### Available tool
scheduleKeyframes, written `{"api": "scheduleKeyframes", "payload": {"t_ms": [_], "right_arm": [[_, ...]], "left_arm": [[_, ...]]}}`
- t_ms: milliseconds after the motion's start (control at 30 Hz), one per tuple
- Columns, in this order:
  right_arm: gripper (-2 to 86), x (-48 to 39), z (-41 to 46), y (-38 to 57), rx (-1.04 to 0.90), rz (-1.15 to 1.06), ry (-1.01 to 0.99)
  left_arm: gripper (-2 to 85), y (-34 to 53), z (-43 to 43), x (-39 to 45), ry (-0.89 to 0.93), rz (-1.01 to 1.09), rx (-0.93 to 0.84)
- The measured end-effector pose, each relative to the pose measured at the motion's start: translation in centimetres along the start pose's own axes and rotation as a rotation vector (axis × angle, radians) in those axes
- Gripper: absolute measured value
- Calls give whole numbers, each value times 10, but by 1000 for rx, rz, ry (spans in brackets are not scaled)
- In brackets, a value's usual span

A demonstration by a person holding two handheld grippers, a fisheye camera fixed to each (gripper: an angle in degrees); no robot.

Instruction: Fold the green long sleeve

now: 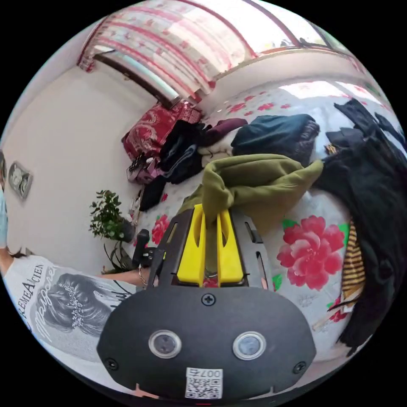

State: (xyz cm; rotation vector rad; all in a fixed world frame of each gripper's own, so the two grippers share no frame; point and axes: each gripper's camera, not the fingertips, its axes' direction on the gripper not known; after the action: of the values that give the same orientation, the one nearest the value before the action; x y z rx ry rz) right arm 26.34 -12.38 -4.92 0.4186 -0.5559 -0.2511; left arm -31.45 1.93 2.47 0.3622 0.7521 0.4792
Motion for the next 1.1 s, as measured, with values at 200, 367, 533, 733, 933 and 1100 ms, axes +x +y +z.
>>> {"api": "scheduleKeyframes", "payload": {"t_ms": [200, 367, 533, 733, 933, 1100], "right_arm": [[41, -141, 152, -14, -310, -495, -81], [63, -124, 309, 39, -801, -357, -228], [78, -39, 232, 13, -478, -40, -488], [98, 109, 150, 21, -145, 365, -127], [105, 139, 219, 21, -201, 542, -371], [96, 44, 257, -3, -231, 243, 24]], "left_arm": [[60, 95, -48, -71, 56, -304, 124], [80, 141, -42, -111, 191, -510, 172], [115, 130, -31, -117, 258, -492, 197], [130, 99, -11, -130, 291, -473, 128], [90, 84, -7, -111, 268, -387, 105], [73, 95, -19, -101, 178, -449, 143]]}}
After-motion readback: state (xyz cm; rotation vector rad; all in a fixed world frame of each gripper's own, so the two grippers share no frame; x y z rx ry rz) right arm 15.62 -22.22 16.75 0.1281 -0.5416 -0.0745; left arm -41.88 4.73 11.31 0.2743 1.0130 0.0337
